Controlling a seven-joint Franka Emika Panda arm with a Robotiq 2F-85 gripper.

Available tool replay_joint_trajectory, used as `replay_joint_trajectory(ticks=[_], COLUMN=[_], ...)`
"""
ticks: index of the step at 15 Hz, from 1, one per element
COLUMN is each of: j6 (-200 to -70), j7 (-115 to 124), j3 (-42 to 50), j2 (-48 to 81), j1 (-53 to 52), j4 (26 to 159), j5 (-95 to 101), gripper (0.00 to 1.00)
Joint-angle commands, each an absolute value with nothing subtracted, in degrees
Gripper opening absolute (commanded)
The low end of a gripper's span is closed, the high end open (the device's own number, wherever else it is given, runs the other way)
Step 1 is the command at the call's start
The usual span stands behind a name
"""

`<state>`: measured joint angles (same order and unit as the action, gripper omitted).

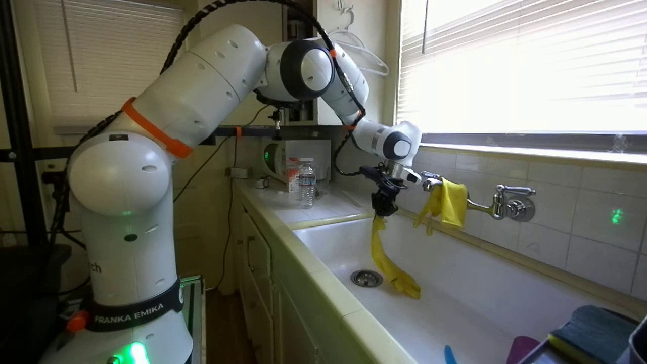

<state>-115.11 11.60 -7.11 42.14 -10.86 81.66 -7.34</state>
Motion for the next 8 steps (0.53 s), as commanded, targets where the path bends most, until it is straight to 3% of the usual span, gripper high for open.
replay_joint_trajectory(ticks=[1,8], j6=[-115.5,-116.5], j7=[14.4,19.4], j3=[-5.6,-3.8], j2=[36.0,28.4], j1=[-11.5,-11.7], j4=[87.6,92.1], j5=[-6.8,-6.2], gripper=[0.01,0.01])
